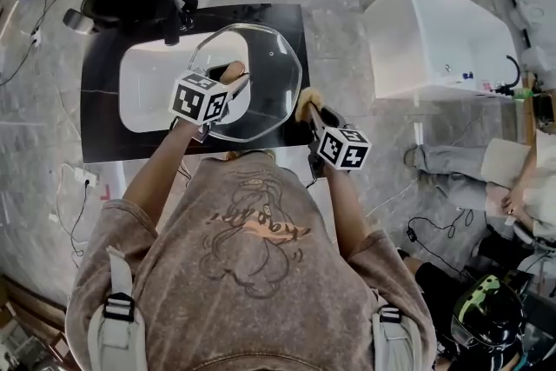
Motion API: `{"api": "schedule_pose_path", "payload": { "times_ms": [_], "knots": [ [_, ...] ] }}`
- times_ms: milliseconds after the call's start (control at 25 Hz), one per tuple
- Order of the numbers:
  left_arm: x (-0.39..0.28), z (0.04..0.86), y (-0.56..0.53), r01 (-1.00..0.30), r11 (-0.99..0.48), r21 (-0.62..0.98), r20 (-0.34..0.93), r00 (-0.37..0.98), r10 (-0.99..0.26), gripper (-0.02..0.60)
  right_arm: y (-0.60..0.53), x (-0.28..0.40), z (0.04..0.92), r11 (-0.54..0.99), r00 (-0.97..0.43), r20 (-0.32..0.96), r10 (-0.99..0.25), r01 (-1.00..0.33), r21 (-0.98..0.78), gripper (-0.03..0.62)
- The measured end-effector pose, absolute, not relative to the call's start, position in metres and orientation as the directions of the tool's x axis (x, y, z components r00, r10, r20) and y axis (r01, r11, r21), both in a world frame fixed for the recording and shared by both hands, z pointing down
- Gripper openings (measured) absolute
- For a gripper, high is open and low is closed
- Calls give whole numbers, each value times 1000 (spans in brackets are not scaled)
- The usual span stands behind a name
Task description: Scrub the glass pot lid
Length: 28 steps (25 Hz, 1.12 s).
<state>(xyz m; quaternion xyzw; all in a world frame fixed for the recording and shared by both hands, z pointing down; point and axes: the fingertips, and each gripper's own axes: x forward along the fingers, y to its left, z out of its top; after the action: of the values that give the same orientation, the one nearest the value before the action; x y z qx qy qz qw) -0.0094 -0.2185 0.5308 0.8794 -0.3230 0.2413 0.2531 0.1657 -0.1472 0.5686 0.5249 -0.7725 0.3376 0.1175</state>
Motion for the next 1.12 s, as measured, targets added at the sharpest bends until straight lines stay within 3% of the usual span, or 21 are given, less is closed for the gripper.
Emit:
{"api": "schedule_pose_path", "payload": {
  "times_ms": [160,1120],
  "knots": [
    [-11,547,-219,-664,-723,192,660,633,-406,178,-148,169,567,219,-413,539,-735,-896,-387,52],
    [63,617,-191,-529,-826,195,775,600,-201,178,-138,218,574,66,-273,556,-786,-929,-363,52]
  ]
}}
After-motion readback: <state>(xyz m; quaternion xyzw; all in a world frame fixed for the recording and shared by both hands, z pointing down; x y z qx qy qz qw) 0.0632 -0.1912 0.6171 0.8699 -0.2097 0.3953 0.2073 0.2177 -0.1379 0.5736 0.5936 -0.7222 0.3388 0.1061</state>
